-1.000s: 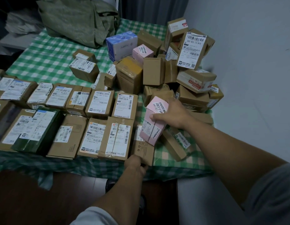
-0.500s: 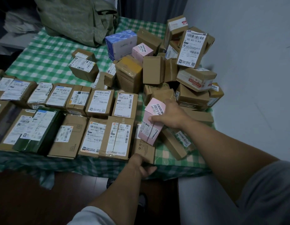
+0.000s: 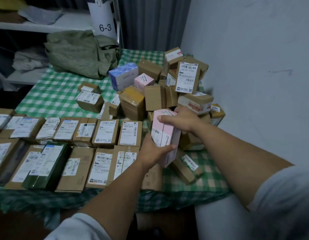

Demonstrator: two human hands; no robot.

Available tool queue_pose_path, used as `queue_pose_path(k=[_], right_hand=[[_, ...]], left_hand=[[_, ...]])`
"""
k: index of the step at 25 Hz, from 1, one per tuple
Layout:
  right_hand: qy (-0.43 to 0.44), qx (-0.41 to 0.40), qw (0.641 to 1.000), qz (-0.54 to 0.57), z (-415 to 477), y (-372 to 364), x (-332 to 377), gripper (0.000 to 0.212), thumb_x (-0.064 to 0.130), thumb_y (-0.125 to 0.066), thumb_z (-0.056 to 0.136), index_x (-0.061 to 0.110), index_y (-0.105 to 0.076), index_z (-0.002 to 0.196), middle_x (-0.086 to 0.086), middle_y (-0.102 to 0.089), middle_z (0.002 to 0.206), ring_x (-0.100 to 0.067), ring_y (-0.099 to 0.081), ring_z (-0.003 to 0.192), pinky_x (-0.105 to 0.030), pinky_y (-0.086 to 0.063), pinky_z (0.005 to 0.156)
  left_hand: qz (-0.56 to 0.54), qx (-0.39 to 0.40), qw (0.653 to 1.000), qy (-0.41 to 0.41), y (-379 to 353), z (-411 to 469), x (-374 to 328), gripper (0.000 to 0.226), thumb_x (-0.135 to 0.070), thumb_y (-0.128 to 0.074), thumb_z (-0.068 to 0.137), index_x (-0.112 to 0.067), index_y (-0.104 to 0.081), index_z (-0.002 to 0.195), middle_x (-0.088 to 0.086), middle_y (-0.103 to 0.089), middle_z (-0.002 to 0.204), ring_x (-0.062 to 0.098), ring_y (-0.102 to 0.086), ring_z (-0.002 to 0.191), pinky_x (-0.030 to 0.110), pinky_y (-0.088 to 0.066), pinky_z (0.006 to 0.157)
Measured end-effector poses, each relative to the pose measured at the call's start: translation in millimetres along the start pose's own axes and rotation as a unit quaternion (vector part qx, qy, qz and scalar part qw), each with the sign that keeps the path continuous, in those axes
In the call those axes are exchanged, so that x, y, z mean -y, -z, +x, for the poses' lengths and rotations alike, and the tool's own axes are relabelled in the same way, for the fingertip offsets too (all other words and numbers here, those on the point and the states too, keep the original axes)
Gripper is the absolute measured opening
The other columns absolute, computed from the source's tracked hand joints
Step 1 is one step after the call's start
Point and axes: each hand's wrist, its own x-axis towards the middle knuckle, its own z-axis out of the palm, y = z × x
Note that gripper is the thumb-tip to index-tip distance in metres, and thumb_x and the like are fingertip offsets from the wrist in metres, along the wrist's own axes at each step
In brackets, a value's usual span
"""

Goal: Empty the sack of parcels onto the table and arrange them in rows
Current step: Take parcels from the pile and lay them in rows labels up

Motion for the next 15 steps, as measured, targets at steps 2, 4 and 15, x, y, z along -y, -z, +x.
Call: queue_pose_path(k=[2, 4, 15], right_hand=[[-0.006, -0.006, 0.998, 0.07, 2.8, 2.7, 2.7, 0.049, 0.064, -0.066, 0.085, 0.022, -0.053, 0.107, 0.001, -0.064, 0.099, -0.017, -0.063, 0.087, -0.035, -0.051, 0.073], [-0.028, -0.04, 0.991, 0.125, 11.0, 5.4, -3.0, 0.039, 0.058, -0.062, 0.091, 0.02, -0.057, 0.1, 0.001, -0.063, 0.098, -0.021, -0.062, 0.092, -0.039, -0.052, 0.082], [-0.294, 0.038, 0.954, -0.034, 6.7, -70.1, -101.8, 0.061, 0.027, -0.083, 0.071, 0.013, -0.056, 0.124, -0.009, -0.059, 0.113, -0.027, -0.058, 0.104, -0.037, -0.054, 0.087]], left_hand=[[0.015, -0.063, 0.998, 0.018, 3.2, 10.8, 0.2, 0.067, -0.036, -0.086, 0.073, -0.027, -0.048, 0.128, -0.01, -0.064, 0.121, 0.012, -0.063, 0.111, 0.038, -0.057, 0.089], [-0.043, -0.105, 0.99, 0.078, 11.3, 20.8, 4.7, 0.052, -0.034, -0.078, 0.082, -0.023, -0.048, 0.123, -0.002, -0.068, 0.117, 0.017, -0.069, 0.103, 0.045, -0.061, 0.083], [-0.266, -0.002, 0.949, 0.171, 18.6, 76.0, -13.7, 0.027, -0.04, -0.064, 0.095, -0.025, -0.065, 0.117, 0.004, -0.079, 0.102, 0.024, -0.075, 0.095, 0.043, -0.058, 0.084]])
